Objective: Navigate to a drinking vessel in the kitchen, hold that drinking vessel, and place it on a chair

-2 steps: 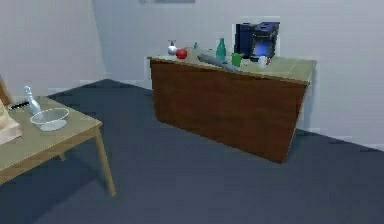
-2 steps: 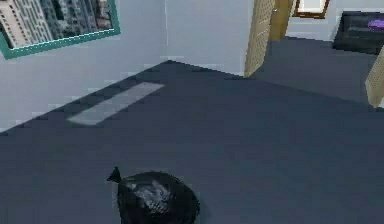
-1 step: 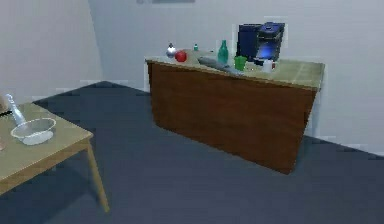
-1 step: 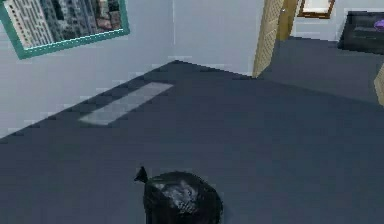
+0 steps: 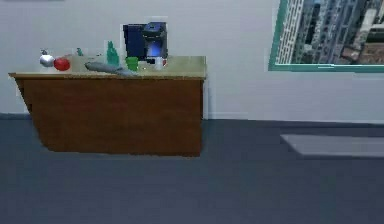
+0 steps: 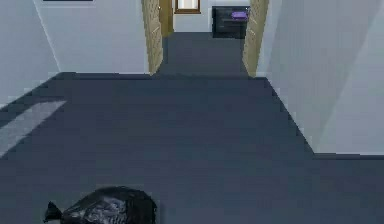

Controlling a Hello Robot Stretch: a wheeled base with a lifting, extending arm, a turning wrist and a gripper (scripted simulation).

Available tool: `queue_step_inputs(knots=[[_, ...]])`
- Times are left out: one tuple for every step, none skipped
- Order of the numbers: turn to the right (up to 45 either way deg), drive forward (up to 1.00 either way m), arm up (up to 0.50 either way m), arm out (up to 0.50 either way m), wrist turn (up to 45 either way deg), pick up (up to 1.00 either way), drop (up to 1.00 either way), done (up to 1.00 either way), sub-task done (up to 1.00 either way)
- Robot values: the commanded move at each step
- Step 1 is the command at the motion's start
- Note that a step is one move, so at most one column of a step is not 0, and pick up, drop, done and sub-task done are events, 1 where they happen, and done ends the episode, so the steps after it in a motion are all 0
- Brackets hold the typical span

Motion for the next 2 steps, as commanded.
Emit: queue_step_inputs(knots=[[0.0,0.80,0.00,0.00,0.0,0.00,0.00,0.00,0.00],[33.0,0.00,0.00,0.00,0.0,0.00,0.00,0.00,0.00]])
